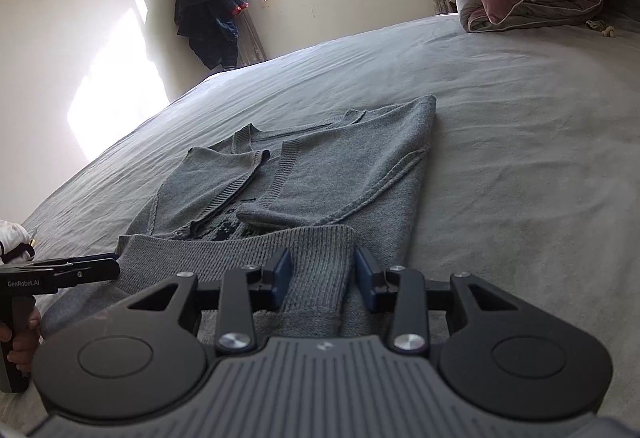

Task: Fold clothes
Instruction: 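Lay the folded hem down and open both grippers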

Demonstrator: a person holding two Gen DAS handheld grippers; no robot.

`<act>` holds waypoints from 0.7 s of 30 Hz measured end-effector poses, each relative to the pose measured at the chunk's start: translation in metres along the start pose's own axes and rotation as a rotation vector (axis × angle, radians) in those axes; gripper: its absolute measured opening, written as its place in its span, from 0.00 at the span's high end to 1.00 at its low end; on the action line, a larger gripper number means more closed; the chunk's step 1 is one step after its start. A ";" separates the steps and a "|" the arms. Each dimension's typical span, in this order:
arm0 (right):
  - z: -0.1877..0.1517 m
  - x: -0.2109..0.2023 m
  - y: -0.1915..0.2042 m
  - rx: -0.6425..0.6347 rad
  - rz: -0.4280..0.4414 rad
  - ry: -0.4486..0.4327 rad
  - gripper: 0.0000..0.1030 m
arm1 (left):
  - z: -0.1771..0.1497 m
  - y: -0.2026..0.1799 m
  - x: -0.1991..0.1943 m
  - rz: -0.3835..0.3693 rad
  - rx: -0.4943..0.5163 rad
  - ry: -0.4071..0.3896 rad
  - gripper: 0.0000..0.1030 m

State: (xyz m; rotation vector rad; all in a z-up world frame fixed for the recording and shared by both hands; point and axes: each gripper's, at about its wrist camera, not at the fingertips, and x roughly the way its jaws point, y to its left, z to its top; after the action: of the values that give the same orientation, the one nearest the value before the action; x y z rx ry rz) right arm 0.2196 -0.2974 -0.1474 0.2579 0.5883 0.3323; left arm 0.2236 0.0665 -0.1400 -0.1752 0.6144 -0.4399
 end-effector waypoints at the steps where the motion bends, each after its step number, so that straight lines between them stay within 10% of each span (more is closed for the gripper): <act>1: 0.001 -0.002 0.002 -0.006 -0.007 0.006 0.60 | 0.001 -0.002 -0.001 0.004 -0.001 0.005 0.41; 6: 0.008 -0.017 0.010 0.001 -0.010 0.056 0.32 | 0.008 -0.001 -0.018 -0.047 -0.088 0.045 0.20; 21: 0.006 -0.066 0.006 0.215 -0.014 0.186 0.00 | -0.001 0.020 -0.063 -0.063 -0.345 0.229 0.04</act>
State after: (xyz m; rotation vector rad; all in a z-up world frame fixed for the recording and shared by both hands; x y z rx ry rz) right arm 0.1700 -0.3181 -0.1077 0.4322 0.8104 0.2814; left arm 0.1840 0.1125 -0.1144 -0.4782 0.9103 -0.4149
